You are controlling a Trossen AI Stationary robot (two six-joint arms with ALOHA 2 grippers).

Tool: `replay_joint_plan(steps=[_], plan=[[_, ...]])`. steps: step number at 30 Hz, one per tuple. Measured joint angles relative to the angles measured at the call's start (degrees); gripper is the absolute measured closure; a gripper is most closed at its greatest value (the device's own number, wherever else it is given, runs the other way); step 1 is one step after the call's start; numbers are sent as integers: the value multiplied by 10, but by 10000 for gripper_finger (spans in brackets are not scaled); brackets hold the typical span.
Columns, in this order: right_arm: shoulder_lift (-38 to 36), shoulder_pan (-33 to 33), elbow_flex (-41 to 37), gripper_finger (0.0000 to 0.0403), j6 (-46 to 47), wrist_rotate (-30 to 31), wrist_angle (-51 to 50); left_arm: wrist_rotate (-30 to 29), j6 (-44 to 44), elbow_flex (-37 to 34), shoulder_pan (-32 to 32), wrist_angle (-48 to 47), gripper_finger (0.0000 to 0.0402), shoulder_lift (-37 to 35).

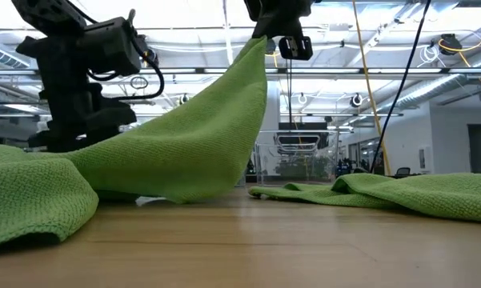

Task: Fold microfiber towels
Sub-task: Fold the top left green microfiber towel

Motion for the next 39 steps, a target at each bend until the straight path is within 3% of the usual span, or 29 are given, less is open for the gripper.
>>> replay_joint_plan(steps=[11, 18, 27, 39], plan=[[0, 0, 0, 403, -3, -11, -6, -14, 79, 49, -6, -27, 290, 0], [0, 0, 0, 403, -9, -11, -8, -11, 111, 62, 1, -39, 390, 0], [-20, -3, 0, 403, -15, 8, -11, 9, 133, 110, -7, -87, 395, -82], [-154, -31, 0, 403, 0, 145, 24, -79, 213, 248, -9, -116, 395, -231]])
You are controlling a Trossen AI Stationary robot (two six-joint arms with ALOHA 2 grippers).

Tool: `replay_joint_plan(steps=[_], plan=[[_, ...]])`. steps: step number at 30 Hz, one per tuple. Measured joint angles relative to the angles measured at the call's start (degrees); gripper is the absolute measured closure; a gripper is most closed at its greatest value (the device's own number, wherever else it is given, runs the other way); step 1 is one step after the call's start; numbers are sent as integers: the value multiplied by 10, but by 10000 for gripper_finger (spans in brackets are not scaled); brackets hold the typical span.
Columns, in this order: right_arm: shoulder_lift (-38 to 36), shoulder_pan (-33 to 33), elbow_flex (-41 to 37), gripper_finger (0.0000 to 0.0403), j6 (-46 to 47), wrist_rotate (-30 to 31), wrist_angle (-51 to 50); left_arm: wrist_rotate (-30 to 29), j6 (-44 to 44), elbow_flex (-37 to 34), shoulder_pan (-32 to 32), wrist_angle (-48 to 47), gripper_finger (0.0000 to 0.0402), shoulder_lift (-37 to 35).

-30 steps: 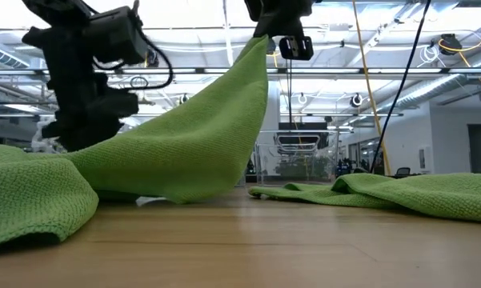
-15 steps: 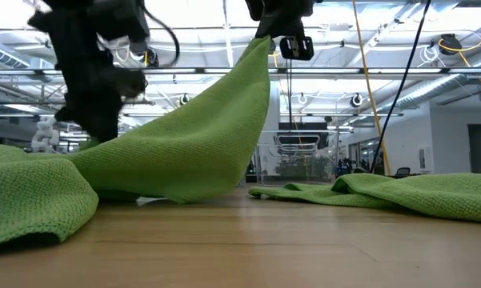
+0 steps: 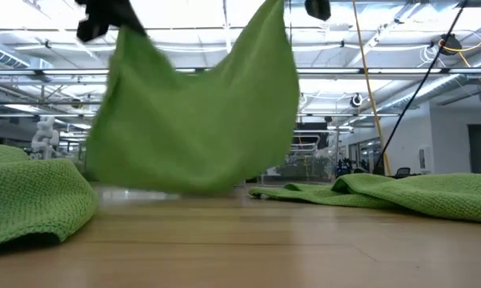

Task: Fold microfiber towels
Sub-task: Fold the top left green microfiber towel

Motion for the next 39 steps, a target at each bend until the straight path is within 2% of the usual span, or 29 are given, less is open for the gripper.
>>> replay_joint_plan(steps=[3, 7, 12, 15, 18, 27, 33, 39], plan=[[-26, -5, 0, 403, -2, 25, 18, -35, 44, 25, 0, 39, 395, -34], [-48, -7, 0, 403, -13, 54, 43, -51, 94, 47, 6, 86, 395, -74], [-56, -2, 0, 403, -15, 52, 33, -6, 111, 45, 8, 50, 396, -104], [-55, 9, 0, 403, -16, 28, 3, 51, 81, 45, 3, -3, 396, -102], [-56, 25, 0, 403, -14, 9, -25, 80, 59, 44, -11, -42, 395, -99], [-48, 65, -3, 403, -2, 15, -34, 64, 72, 44, -54, -115, 388, -68], [-49, 75, -48, 403, 28, 42, -17, 64, 86, 44, -64, -109, 392, -27], [-50, 77, -83, 403, 45, 40, -3, 57, 59, 44, -72, -138, 355, 14]])
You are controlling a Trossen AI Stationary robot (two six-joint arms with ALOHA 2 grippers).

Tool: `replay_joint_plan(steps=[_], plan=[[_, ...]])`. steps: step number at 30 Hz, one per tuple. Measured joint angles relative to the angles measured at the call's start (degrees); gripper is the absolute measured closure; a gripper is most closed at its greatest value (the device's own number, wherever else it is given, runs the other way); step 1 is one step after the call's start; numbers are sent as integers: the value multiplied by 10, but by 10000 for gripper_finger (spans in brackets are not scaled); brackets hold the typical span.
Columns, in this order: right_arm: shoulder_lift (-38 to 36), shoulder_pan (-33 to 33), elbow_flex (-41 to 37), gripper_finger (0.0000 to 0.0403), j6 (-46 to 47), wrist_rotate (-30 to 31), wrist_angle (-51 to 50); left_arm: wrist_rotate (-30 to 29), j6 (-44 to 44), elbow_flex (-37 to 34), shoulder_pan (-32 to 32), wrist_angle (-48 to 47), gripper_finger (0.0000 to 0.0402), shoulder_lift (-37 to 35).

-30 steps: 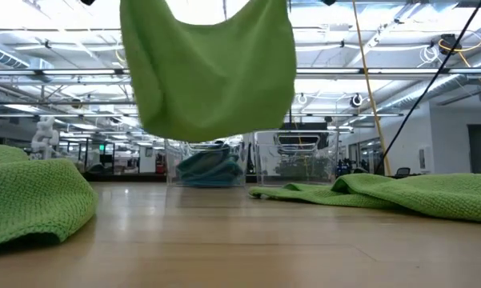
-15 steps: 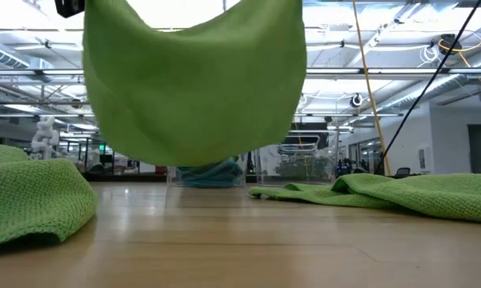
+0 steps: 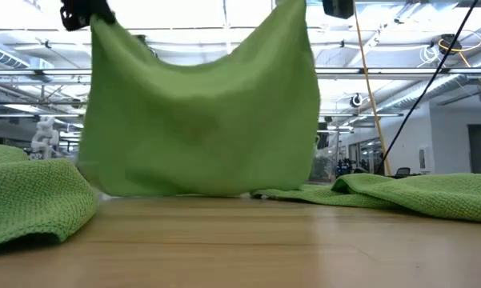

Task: Fold microfiber towels
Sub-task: Fold the top left green microfiber towel

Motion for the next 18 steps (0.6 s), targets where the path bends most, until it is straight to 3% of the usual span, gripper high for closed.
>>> replay_joint_plan(steps=[5, 10, 14, 18], plan=[[0, 10, -21, 403, -1, -2, 36, -39, 2, 0, -26, -53, 324, 52], [0, 24, -44, 403, 0, -42, 83, -53, 15, 0, -39, -59, 298, 91], [0, 34, -46, 403, 13, -48, 86, -41, 3, -1, -38, -60, 284, 78], [0, 38, -47, 403, 13, -48, 85, -72, 2, -2, -32, -67, 277, 47]])
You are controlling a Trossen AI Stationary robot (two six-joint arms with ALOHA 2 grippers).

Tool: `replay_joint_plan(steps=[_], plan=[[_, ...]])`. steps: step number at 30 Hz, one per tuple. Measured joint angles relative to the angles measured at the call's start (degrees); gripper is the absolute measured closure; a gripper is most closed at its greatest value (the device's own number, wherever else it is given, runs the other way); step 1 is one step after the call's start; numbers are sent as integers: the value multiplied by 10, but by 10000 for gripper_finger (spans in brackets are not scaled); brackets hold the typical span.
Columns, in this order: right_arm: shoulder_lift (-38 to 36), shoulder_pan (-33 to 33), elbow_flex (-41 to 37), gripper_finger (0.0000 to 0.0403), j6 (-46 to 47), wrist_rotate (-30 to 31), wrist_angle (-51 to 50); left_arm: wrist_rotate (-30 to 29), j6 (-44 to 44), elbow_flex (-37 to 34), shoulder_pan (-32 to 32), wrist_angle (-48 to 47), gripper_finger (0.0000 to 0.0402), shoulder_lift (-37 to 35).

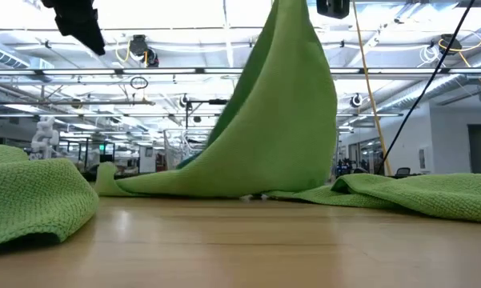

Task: Fold microfiber towels
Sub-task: Fold the top left green microfiber towel

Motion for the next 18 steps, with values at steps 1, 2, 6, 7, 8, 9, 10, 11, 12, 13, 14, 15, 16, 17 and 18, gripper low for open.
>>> replay_joint_plan(steps=[1, 2, 6, 7, 8, 9, 10, 11, 12, 13, 14, 15, 16, 17, 18], plan=[[0, 0, 0, 403, 0, 0, 0, -12, 0, -4, 6, 4, 273, -6], [0, 0, 0, 403, 0, 0, 0, -19, -1, -10, 12, 9, 268, -11], [0, 0, 0, 403, -1, 0, 0, -1, 18, -63, 38, 101, 226, -21], [0, 0, 0, 403, 0, 0, 0, 11, 22, -82, 43, 132, 212, -21], [0, 0, 0, 403, 1, 0, 0, 23, 24, -104, 45, 169, 199, -20], [0, 0, 0, 403, 1, 0, 0, 34, 25, -127, 45, 209, 187, -17], [0, 0, 0, 403, 1, 0, 0, 40, 29, -149, 45, 249, 176, -9], [0, 0, 0, 403, 2, 0, 0, 46, 36, -169, 42, 287, 168, 1], [0, 0, 0, 403, 2, -1, 0, 47, 48, -189, 38, 320, 164, 11], [0, 0, 0, 403, 6, -3, 0, 47, 65, -205, 32, 346, 161, 22], [0, 0, 0, 403, 10, -4, 0, 46, 86, -220, 27, 378, 160, 36], [0, 0, 0, 403, 13, -8, 0, 43, 109, -229, 23, 414, 159, 52], [0, 0, 0, 403, 14, -12, 0, 39, 132, -236, 20, 442, 159, 69], [0, 0, 0, 403, 14, -13, 0, 32, 151, -240, 19, 455, 158, 86], [0, 0, 0, 403, 15, -13, 0, 22, 167, -242, 19, 464, 158, 109]])
